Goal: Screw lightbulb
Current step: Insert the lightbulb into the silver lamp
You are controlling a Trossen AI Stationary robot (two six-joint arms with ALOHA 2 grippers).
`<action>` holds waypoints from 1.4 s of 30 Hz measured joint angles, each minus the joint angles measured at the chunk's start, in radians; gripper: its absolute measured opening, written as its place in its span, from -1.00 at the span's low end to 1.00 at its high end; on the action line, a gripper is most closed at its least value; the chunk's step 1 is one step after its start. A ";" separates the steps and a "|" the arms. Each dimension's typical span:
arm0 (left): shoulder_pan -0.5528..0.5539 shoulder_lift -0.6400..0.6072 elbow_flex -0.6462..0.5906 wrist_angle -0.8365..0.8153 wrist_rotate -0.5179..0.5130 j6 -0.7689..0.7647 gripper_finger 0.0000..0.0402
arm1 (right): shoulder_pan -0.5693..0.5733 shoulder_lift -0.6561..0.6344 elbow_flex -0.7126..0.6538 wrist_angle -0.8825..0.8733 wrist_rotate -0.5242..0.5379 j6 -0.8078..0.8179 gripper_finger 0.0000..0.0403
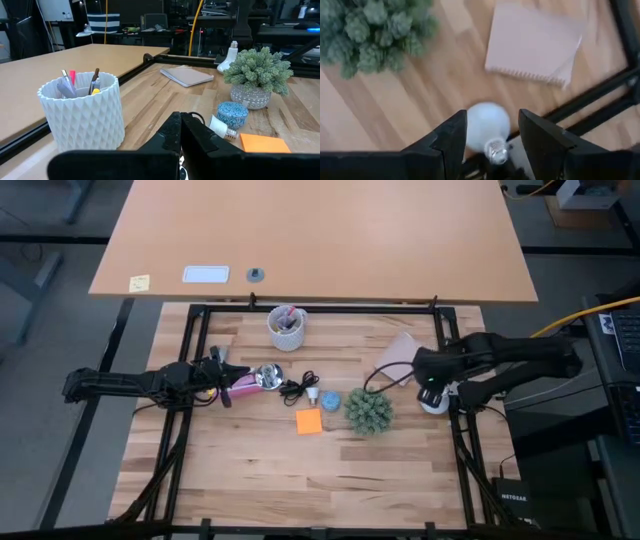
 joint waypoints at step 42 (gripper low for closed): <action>0.000 0.000 0.000 0.000 0.000 0.000 -1.00 | 0.000 0.059 -0.402 -0.007 -0.063 0.184 -0.09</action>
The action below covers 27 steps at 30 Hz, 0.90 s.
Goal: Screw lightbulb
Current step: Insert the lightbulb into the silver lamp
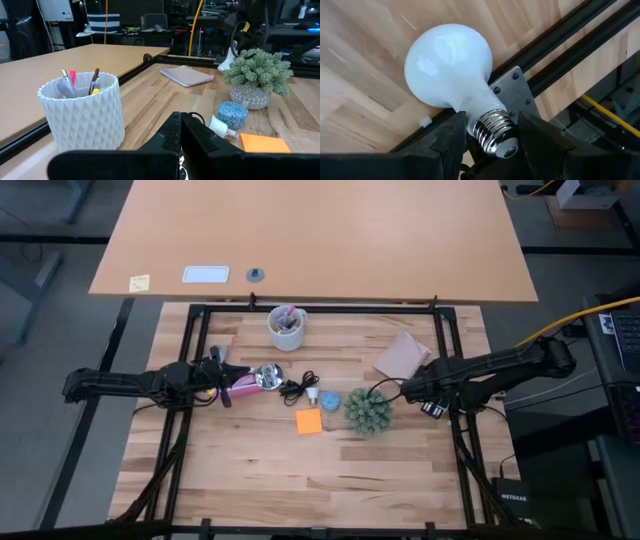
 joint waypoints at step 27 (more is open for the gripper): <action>0.000 0.000 0.000 0.000 0.000 0.000 -1.00 | 0.000 0.000 -0.001 0.082 0.024 0.130 -0.29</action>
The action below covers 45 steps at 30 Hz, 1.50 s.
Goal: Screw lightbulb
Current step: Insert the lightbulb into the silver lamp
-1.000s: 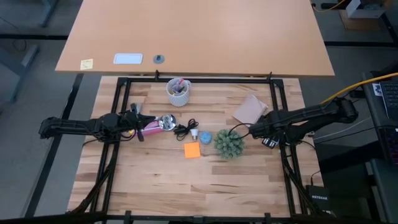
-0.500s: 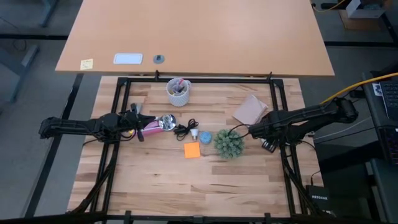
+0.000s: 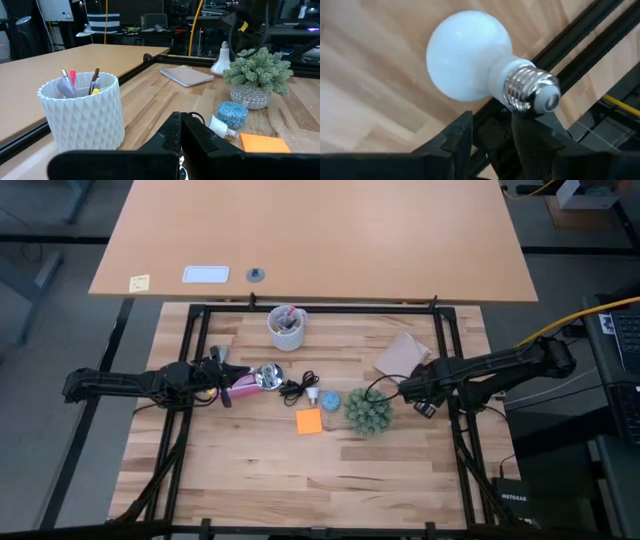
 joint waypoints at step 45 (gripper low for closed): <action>0.000 0.002 0.000 0.000 0.000 0.000 -1.00 | 0.000 -0.083 0.258 -0.082 0.186 0.075 -0.27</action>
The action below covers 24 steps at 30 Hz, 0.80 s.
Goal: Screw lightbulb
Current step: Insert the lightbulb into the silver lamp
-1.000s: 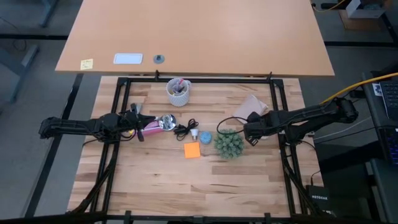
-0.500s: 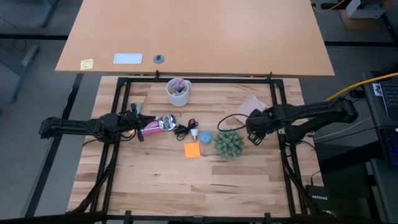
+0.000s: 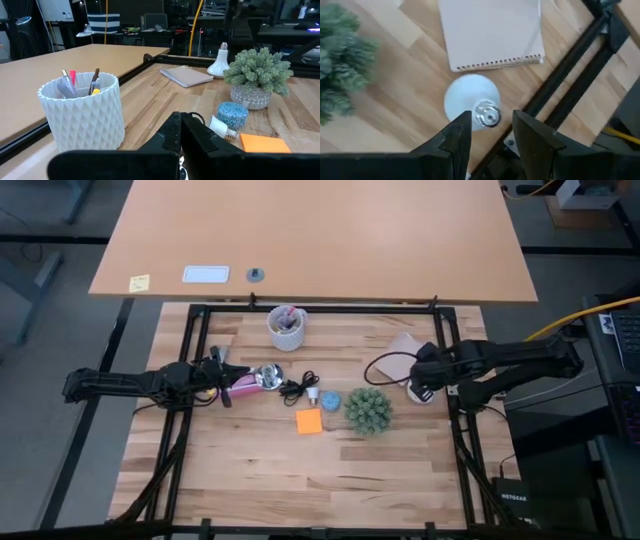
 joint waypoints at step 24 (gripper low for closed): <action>0.000 0.003 0.000 0.000 0.000 0.000 -1.00 | 0.000 0.000 -0.213 0.101 -0.008 0.069 -0.27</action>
